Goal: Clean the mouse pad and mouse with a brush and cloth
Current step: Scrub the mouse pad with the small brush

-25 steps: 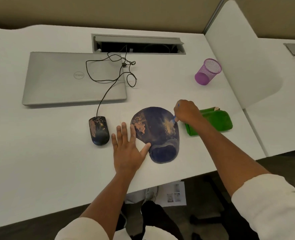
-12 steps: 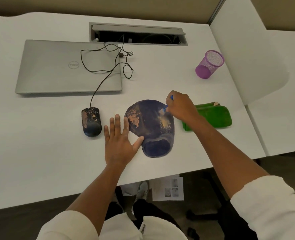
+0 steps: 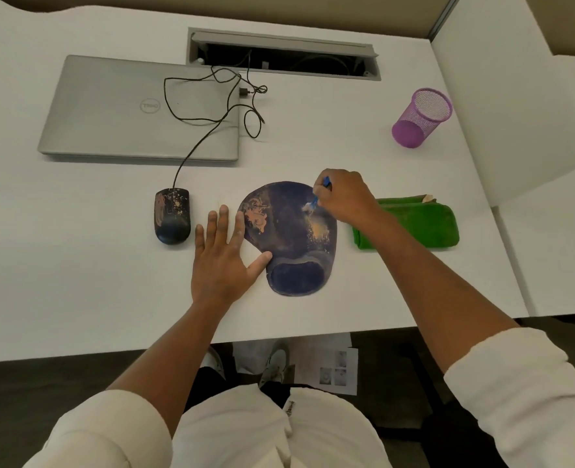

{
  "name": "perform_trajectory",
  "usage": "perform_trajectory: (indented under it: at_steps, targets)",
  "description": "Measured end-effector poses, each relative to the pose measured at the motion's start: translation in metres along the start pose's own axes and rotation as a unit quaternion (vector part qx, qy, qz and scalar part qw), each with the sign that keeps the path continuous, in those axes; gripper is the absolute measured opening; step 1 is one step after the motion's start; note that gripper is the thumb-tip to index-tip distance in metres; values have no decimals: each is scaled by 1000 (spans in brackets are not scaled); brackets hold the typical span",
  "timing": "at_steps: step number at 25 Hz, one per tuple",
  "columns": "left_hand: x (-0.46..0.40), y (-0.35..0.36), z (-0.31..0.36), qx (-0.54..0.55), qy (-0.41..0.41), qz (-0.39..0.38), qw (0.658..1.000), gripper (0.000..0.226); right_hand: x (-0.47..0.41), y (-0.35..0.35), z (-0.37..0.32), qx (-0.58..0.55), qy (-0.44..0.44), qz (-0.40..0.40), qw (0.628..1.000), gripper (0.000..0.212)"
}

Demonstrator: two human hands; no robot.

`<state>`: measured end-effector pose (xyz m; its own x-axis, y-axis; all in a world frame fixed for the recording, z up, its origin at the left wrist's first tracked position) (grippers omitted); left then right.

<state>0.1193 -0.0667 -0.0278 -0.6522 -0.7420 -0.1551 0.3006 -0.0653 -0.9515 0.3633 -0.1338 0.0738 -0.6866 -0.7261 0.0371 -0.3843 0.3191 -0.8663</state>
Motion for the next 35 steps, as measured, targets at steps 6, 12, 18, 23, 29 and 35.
perform_trajectory:
  at_steps: [6, 12, 18, 23, 29, 35]
  targets:
    - [1, -2, 0, -3, -4, -1, 1000, 99, 5, -6, 13, 42, -6, -62, 997, 17]
    - [1, -2, 1, -1, -3, 3, 1000, 99, 7, 6, -4, 22, -7, -58, 998, 18]
    - [1, -1, 0, -5, -3, 2, 1000, 99, 8, -2, -5, 24, -20, -41, 999, 20]
    - [1, -2, 0, -2, -3, 5, 1000, 99, 9, 9, -5, 83, -7, -81, 993, 17]
    - [1, -3, 1, -8, -3, 0, 1000, 100, 4, 16, -35, -48, -26, -59, 997, 19]
    - [1, -5, 1, 5, -7, 4, 1000, 98, 6, 28, -36, 26, -43, -110, 993, 21]
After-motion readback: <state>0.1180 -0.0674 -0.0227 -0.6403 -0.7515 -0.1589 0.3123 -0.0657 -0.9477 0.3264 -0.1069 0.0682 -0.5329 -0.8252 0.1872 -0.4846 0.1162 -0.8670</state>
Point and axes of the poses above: each hand's wrist, its own x-axis away from the middle knuckle, its own y-axis out of the palm, z = x × y, the point moved 4 cm from there along -x, towards the middle knuckle, and after that the axes turned 11 degrees about z, right-handed, at the moved point
